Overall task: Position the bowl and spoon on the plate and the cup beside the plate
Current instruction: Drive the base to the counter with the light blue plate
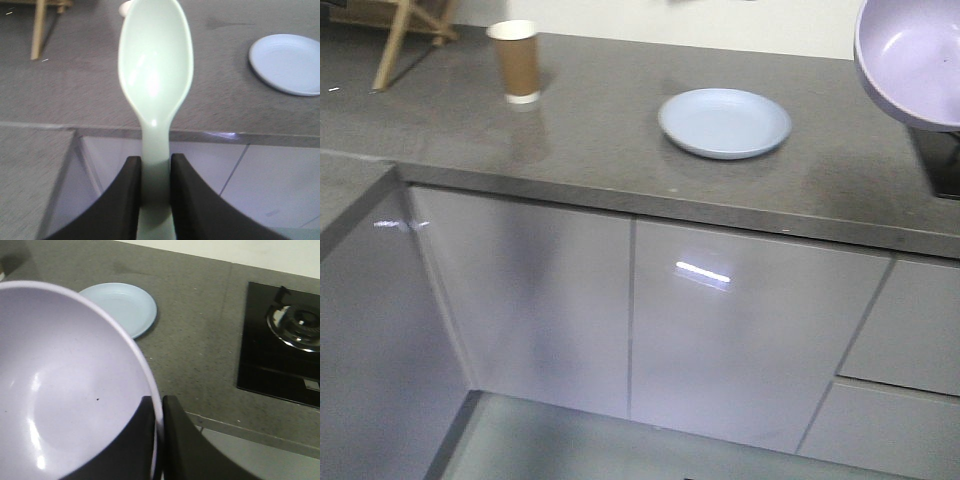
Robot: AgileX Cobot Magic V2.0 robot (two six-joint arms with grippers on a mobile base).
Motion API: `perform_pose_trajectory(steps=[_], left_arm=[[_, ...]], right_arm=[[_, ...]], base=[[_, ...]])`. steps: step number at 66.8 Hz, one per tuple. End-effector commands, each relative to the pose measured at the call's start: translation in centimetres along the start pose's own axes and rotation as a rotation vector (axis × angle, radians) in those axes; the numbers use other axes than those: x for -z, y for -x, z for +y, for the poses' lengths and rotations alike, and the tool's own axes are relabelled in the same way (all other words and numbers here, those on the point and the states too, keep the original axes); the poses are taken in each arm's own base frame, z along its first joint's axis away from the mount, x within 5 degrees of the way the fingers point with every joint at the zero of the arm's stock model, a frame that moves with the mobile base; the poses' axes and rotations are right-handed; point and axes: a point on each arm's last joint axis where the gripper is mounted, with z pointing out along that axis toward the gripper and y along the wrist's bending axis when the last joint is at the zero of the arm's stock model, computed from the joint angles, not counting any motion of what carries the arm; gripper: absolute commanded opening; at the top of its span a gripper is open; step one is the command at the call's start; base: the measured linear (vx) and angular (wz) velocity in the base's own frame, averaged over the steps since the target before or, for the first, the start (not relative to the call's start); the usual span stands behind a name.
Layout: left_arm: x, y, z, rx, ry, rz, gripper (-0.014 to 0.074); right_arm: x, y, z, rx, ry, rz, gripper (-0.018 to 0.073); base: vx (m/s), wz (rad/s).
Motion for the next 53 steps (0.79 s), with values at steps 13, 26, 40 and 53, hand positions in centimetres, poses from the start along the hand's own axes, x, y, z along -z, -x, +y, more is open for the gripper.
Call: perform_pose_trajectory(steps=[13,26,40,53], left_arm=[[1.89,1.33,-0.36,0.006,-0.016,-0.120,0.0003],[1.89,1.33,-0.36,0.006,-0.016,-0.120,0.0003],[1.89,1.33,-0.36,0.006,-0.016,-0.120,0.0003],[1.89,1.33,-0.36,0.006,-0.016,-0.120,0.0003]], right_arm=[[1.71,1.39,-0.10,0.008,-0.018,-0.129,-0.0011],[1.71,1.39,-0.10,0.008,-0.018,-0.129,-0.0011],[1.71,1.39,-0.10,0.008,-0.018,-0.129,-0.0011],[1.71,1.39,-0.10,0.008,-0.018,-0.129,-0.0011]], base=[[0.09,-0.50],[0.08,-0.31],[0.05,-0.15],[0.01,-0.05]])
